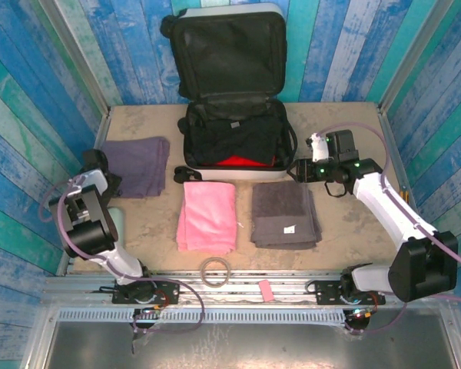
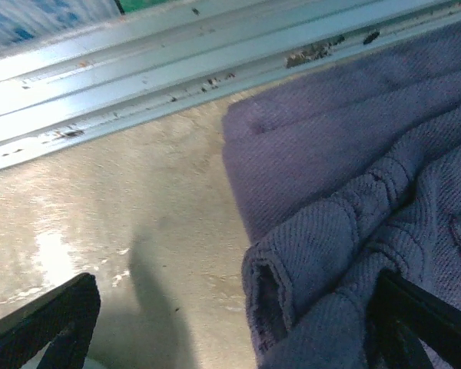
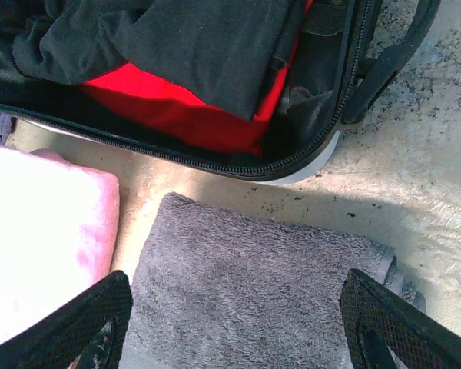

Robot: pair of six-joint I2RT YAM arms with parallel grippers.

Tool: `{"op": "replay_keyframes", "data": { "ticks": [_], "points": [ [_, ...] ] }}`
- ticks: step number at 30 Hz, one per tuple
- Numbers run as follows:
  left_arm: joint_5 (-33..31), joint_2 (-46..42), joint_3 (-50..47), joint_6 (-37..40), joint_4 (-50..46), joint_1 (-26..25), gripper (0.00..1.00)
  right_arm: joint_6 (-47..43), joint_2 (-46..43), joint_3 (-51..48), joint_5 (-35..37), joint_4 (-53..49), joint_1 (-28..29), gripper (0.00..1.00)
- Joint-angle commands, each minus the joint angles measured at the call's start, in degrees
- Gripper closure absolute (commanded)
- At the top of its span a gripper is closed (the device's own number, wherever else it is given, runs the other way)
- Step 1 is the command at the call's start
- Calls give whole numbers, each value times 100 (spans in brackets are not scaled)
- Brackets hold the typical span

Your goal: Pack the luggage

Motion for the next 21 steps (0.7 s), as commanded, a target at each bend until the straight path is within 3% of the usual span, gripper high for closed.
{"op": "replay_keyframes", "data": {
  "ticks": [1, 6, 10, 16, 21],
  "points": [
    [363, 496, 186, -39, 148, 28, 5, -73, 132, 124, -128, -50, 35, 26],
    [567, 836, 318, -61, 283, 20, 1, -79, 137, 124, -151, -11, 35, 26],
    [705, 1018, 368, -113, 426, 18, 12, -99, 129, 128, -126, -9, 35, 26],
    [1030, 1233, 446, -29, 736, 20, 36, -99, 138, 115, -73, 18, 33, 26],
    [1261, 1559, 701, 99, 804, 24, 68, -99, 55, 99, -21, -11, 27, 27]
  ]
}}
